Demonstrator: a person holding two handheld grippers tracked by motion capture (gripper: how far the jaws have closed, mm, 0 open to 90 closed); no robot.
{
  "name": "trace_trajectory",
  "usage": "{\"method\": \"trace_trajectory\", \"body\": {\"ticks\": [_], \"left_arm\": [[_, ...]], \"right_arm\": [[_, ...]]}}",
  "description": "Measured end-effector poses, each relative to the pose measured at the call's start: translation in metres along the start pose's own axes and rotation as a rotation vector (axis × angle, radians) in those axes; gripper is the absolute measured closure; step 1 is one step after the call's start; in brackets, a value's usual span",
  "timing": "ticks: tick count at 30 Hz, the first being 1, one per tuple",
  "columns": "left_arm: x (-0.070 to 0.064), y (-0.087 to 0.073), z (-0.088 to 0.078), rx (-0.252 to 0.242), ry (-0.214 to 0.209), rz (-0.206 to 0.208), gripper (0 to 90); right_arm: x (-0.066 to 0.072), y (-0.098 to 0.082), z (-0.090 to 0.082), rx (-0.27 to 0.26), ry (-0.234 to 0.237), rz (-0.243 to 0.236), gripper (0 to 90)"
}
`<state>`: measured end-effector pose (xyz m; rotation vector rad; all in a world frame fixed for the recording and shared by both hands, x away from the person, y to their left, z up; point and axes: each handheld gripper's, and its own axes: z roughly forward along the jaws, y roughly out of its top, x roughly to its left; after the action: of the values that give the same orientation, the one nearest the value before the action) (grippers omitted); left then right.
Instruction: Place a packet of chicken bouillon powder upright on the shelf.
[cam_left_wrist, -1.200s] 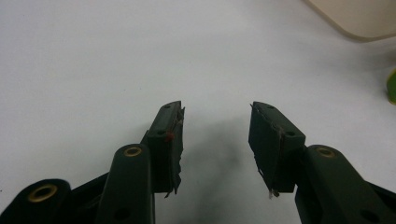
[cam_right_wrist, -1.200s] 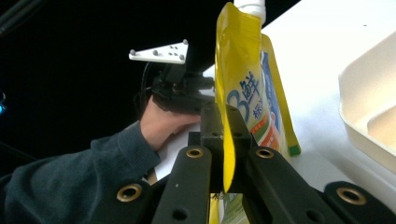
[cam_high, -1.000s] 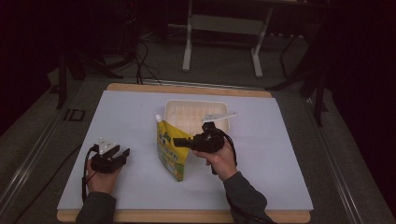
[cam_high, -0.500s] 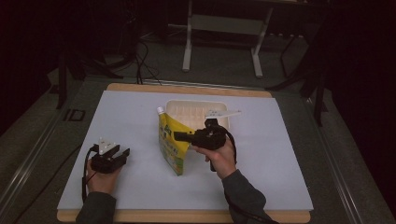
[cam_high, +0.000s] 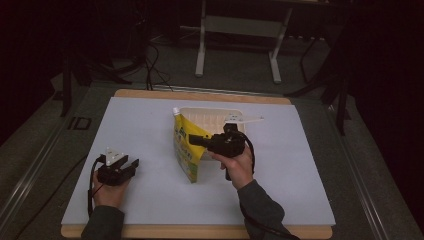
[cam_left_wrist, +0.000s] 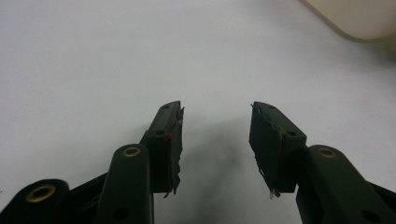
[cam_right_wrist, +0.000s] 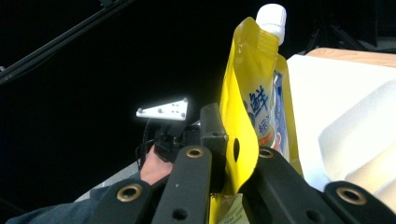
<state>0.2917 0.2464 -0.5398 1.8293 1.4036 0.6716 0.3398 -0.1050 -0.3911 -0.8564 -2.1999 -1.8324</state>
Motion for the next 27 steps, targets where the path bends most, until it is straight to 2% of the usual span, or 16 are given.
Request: {"method": "trace_trajectory", "body": {"ticks": [22,27], "left_arm": [[0.000,0.000,0.000,0.001,-0.002,0.000,53.2],[0.000,0.000,0.000,0.002,-0.002,-0.001,53.1]], "right_arm": [[0.002,0.010,-0.004,-0.092,-0.066,-0.007,90.0],[-0.001,0.013,0.000,-0.093,-0.109,-0.020,90.0]]}}
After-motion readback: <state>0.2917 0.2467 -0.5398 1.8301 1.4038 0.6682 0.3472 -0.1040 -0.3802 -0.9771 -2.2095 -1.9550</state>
